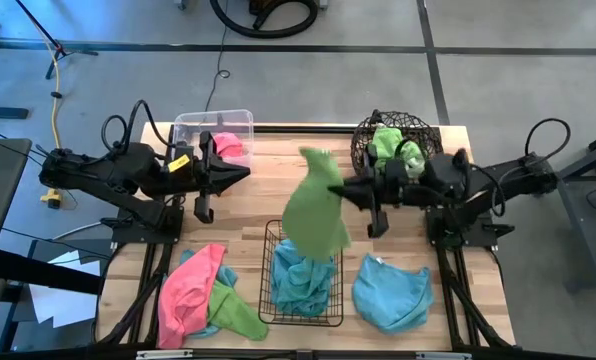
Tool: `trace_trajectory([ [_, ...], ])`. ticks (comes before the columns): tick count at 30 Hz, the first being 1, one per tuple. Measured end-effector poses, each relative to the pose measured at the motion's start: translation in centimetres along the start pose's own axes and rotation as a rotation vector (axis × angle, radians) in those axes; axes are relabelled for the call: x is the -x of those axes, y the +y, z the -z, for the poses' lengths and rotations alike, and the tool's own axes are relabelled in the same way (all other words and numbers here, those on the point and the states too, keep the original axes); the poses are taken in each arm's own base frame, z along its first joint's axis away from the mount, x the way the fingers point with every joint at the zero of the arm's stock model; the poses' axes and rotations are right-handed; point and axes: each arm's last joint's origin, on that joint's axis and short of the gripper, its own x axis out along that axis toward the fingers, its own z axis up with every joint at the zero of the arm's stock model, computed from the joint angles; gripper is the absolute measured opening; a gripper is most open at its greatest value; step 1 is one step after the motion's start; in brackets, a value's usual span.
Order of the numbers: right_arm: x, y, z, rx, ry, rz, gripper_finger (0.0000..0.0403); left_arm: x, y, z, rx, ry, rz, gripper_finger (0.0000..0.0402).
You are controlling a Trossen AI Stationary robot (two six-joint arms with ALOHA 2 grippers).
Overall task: Sort microfiber towel by color & place in baskets
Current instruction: Put the right green towel into the top right basket
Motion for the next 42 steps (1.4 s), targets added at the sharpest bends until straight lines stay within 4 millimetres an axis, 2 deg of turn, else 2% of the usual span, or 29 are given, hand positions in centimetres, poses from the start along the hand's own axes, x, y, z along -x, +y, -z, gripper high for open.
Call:
trace_trajectory([
  [8,-0.3,-1.7,-0.6,0.016,-0.051,0.056,0.0,0.0,0.0,0.0,0.001,-0.003,-0.003,0.0],
  [13,-0.8,-1.5,0.2,0.039,-0.015,0.015,0.0,0.0,0.0,0.0,-0.022,-0.003,-0.014,0.0],
  [35,-0.8,-1.5,0.3,0.043,-0.007,0.016,0.0,0.0,0.0,0.0,-0.033,-0.005,-0.015,0.0],
  [39,-0.5,-1.8,0.3,0.136,0.032,0.055,0.0,0.0,0.0,0.0,-0.033,-0.005,-0.015,0.0],
  [42,0.9,-3.0,-0.4,0.22,0.083,0.177,0.0,0.0,0.0,0.0,-0.033,-0.005,-0.015,0.0],
])
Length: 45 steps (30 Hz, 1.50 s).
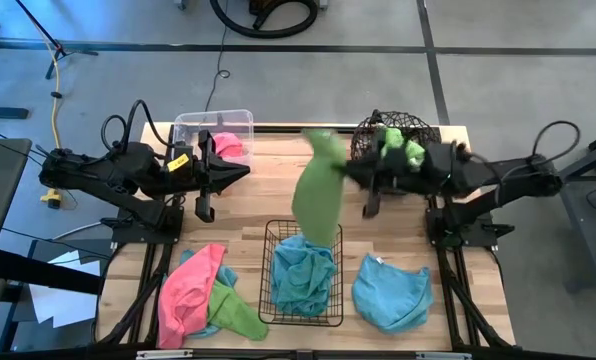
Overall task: Sort microfiber towel by color & place in baskets
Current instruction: Put the right green towel into the top right basket
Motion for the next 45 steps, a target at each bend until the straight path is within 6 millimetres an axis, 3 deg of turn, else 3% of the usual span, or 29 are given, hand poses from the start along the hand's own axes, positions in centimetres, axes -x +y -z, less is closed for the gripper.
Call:
trace_trajectory([
  [11,7.2,-9.1,-2.4,0.127,0.076,0.456,0.0,0.0,0.0,0.0,0.0,0.0,-0.013,0.0],
  [15,8.5,-11.0,-2.8,0.173,0.083,0.579,0.0,0.0,0.1,0.0,0.0,0.001,-0.039,0.0],
  [19,8.6,-12.5,-1.5,0.183,0.212,0.628,0.0,0.0,0.2,0.0,0.0,0.001,-0.056,0.0],
  [24,8.7,-14.2,2.2,0.077,0.392,0.631,0.0,0.0,0.2,0.0,0.015,0.0,-0.056,0.0],
  [28,9.7,-15.3,7.2,-0.028,0.531,0.719,0.0,0.0,0.2,0.0,0.016,0.0,-0.057,0.0],
  [33,12.2,-16.2,13.8,-0.328,0.644,0.887,0.0,0.0,0.2,0.0,0.042,-0.001,-0.058,0.0],
  [36,13.1,-16.5,17.2,-0.519,0.752,0.895,0.0,0.0,0.2,0.0,0.043,-0.001,-0.058,0.0],
  [40,13.1,-17.3,19.7,-0.722,0.851,0.842,0.0,0.0,0.2,0.0,0.044,-0.001,-0.064,0.0],
  [45,11.9,-19.0,21.4,-0.808,1.006,0.838,0.0,0.0,0.2,-0.1,0.049,-0.009,-0.069,0.0],
])
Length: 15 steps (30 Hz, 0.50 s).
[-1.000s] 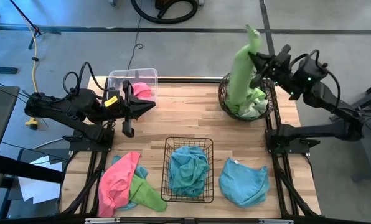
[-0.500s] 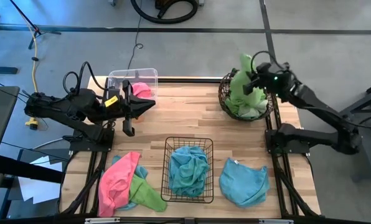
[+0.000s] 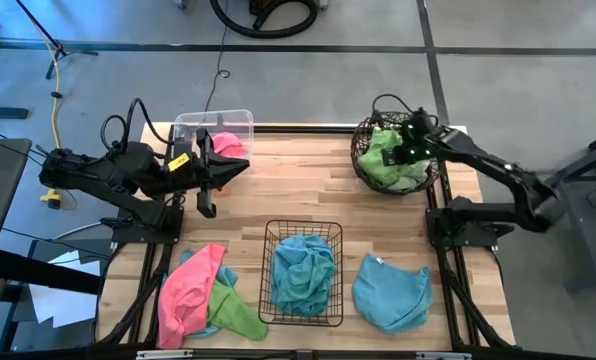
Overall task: Sort microfiber towel by color & place in baskets
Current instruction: Put the right green towel into the top right basket
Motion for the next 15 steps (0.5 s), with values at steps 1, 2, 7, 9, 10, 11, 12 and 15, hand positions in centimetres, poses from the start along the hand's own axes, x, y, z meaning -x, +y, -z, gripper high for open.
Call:
trace_trajectory([
  [1,-0.6,-0.1,-0.2,0.004,0.038,0.018,0.0,0.0,0.0,0.0,0.0,0.0,0.0,0.0],
  [2,-1.3,-0.1,-0.5,0.008,0.075,0.037,0.0,0.0,0.0,0.0,0.0,0.0,0.0,0.0],
  [7,-5.0,-1.0,-0.8,-0.003,0.223,0.111,0.0,0.0,0.0,0.0,-0.001,0.0,0.0,0.0],
  [9,-6.2,-1.2,-0.8,-0.011,0.26,0.123,0.0,0.0,0.0,0.0,-0.001,0.0,0.0,0.0],
  [10,-6.6,-1.2,-0.8,-0.013,0.275,0.126,0.0,0.0,0.0,0.0,-0.001,0.0,0.0,0.0],
  [11,-6.9,-1.3,-0.8,-0.009,0.286,0.128,0.0,0.0,0.0,0.0,0.0,0.0,0.0,0.0],
  [12,-7.2,-1.3,-0.8,0.004,0.294,0.128,0.0,0.0,0.0,0.0,0.0,0.0,0.0,0.0],
  [15,-7.4,-1.3,-0.9,0.011,0.289,0.127,0.0004,0.0,0.0,0.0,-0.001,0.001,0.0,0.0],
])
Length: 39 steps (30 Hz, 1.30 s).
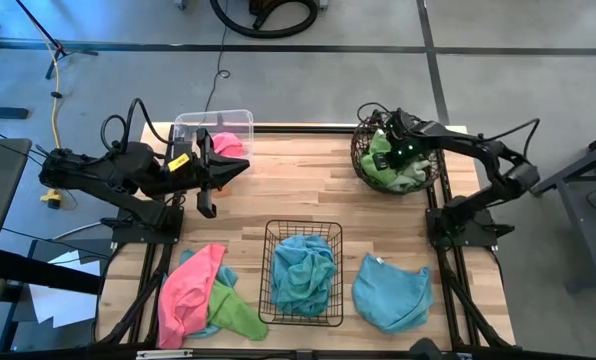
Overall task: Sort microfiber towel by color & place in baskets
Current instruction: Put the right green towel into the top right basket, then put the pink towel into the left transparent bin
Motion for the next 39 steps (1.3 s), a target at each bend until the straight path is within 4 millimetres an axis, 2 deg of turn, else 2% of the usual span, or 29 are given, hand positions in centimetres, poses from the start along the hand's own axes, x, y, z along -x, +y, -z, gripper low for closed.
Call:
trace_trajectory([
  [4,0.8,-0.2,0.1,0.029,-0.036,-0.011,0.004,0.0,0.0,0.0,-0.001,0.001,0.0,0.0],
  [13,4.5,-0.6,1.6,-0.061,-0.111,-0.057,0.0198,0.0,0.0,0.3,-0.016,0.029,-0.014,0.0],
  [18,6.5,-0.6,2.4,-0.059,-0.196,-0.096,0.0257,0.0,0.0,0.3,-0.015,0.029,-0.014,0.0],
  [23,8.3,-0.6,3.0,-0.081,-0.255,-0.116,0.027,0.0,0.0,0.3,-0.015,0.029,-0.014,0.0],
  [32,14.4,0.4,1.5,-0.062,-0.422,-0.171,0.0271,0.0,0.0,0.3,-0.017,0.029,-0.014,0.0],
  [39,18.4,2.7,1.3,0.055,-0.531,-0.302,0.0271,0.0,0.0,0.7,-0.015,0.068,-0.004,0.0],
])
